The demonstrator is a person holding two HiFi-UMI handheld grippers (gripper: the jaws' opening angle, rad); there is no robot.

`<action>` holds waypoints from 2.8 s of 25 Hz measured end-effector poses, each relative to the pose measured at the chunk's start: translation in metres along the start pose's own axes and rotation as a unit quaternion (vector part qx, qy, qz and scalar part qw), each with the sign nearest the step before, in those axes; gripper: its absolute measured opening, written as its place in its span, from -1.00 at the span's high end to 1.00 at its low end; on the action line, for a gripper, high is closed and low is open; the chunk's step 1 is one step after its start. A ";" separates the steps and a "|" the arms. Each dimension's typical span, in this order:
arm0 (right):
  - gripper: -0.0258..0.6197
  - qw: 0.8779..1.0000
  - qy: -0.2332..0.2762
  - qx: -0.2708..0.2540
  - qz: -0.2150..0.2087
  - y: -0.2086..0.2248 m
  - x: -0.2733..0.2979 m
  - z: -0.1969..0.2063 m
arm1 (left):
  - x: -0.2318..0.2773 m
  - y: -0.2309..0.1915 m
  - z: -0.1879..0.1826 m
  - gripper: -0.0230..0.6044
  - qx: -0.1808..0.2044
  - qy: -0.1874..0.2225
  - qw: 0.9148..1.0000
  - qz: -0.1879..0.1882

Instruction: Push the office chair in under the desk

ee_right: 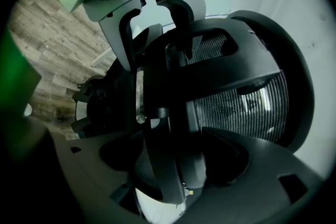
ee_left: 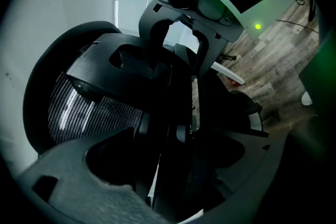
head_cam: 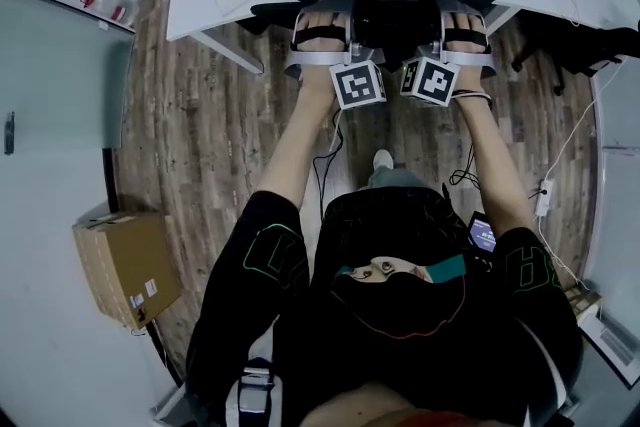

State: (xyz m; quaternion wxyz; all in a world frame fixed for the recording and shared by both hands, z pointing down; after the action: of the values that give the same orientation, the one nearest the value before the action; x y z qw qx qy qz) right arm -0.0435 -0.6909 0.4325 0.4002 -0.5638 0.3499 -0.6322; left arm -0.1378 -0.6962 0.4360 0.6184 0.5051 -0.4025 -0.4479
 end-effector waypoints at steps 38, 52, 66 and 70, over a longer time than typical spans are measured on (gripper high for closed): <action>-0.14 0.987 0.137 0.032 -0.082 0.016 0.019 -0.018 | 0.014 -0.011 0.017 -0.26 -0.162 0.017 0.985 0.054; 0.81 0.812 0.363 0.440 -0.126 0.062 -0.036 -0.001 | -0.032 -0.072 0.017 0.10 -0.453 0.015 0.891 0.029; 0.91 0.740 0.318 0.582 -0.111 0.039 -0.035 0.029 | -0.045 -0.064 0.051 0.90 -0.653 -0.090 0.745 -0.104; 0.91 0.750 0.307 0.575 -0.107 0.037 -0.035 0.029 | -0.044 -0.058 0.052 0.91 -0.649 -0.098 0.748 -0.098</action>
State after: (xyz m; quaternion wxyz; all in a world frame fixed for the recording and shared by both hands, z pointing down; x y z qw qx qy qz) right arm -0.0086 -0.6751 0.3876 0.4494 -0.0364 -0.0389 -0.8917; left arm -0.2082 -0.6729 0.3860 0.7067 -0.0279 -0.0219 -0.7067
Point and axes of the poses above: the fingertips, and each gripper's own axes: x forward along the fingers, y to its right, z out of its underside, the point moved 2 cm from there along -x, backward along the fingers, and after that the axes turned 13 degrees about -z, right-handed, at the moved point
